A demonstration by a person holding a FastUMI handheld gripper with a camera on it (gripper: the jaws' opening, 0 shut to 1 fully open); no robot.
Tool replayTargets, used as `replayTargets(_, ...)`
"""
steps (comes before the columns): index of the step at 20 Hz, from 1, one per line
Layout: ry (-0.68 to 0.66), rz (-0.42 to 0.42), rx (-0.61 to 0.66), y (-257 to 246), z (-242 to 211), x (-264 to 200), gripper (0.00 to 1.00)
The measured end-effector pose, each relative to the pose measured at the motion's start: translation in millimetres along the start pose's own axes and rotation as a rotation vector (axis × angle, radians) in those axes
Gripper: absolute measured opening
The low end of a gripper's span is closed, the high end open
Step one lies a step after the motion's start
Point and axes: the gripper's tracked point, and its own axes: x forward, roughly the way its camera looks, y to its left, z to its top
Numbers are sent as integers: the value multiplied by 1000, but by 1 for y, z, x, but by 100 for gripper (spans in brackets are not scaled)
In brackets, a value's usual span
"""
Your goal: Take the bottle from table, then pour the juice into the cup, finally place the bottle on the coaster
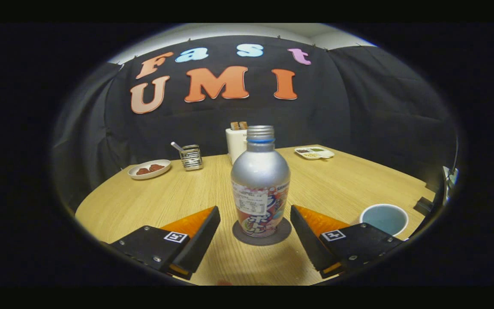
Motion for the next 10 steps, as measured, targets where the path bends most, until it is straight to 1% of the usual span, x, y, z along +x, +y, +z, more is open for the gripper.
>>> replayTargets(4, -86, 35, -40, 12, 18, -53, 97)
replayTargets(7, -140, 118, -48, 41, 31, -96, 97)
replayTargets(10, -152, 191, -94, 65, 28, -136, 97)
